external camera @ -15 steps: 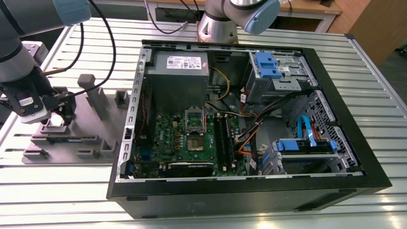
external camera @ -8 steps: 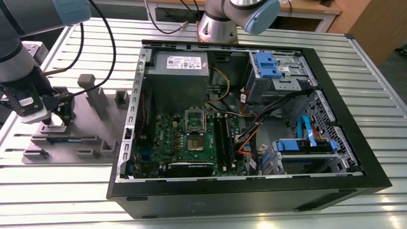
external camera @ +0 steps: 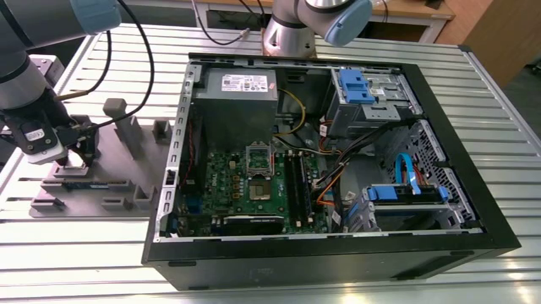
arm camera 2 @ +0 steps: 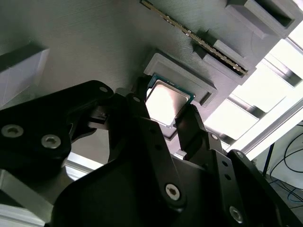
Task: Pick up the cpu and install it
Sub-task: 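Pick up the cpu and move it towards the insertion slot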
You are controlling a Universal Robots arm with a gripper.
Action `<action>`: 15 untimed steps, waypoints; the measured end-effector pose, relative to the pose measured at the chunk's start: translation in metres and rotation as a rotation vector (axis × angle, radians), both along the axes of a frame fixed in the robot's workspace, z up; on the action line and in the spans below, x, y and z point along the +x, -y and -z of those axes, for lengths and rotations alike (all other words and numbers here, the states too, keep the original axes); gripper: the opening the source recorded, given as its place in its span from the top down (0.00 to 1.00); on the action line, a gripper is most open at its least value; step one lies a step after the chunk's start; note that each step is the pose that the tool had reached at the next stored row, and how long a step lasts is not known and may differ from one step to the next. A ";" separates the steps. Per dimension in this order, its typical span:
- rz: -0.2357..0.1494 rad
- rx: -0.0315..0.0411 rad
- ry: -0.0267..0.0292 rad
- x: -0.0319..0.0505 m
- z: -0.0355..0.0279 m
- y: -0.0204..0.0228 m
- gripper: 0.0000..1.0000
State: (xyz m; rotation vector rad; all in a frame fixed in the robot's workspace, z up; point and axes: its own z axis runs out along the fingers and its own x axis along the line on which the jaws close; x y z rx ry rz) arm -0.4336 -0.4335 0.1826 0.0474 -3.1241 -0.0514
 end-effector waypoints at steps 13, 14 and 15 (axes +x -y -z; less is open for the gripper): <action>0.000 0.0000 0.0000 0.0000 0.0002 0.0000 0.41; 0.000 0.0000 0.0000 0.0000 0.0002 0.0000 0.41; 0.000 0.0000 0.0000 0.0000 0.0002 0.0000 0.41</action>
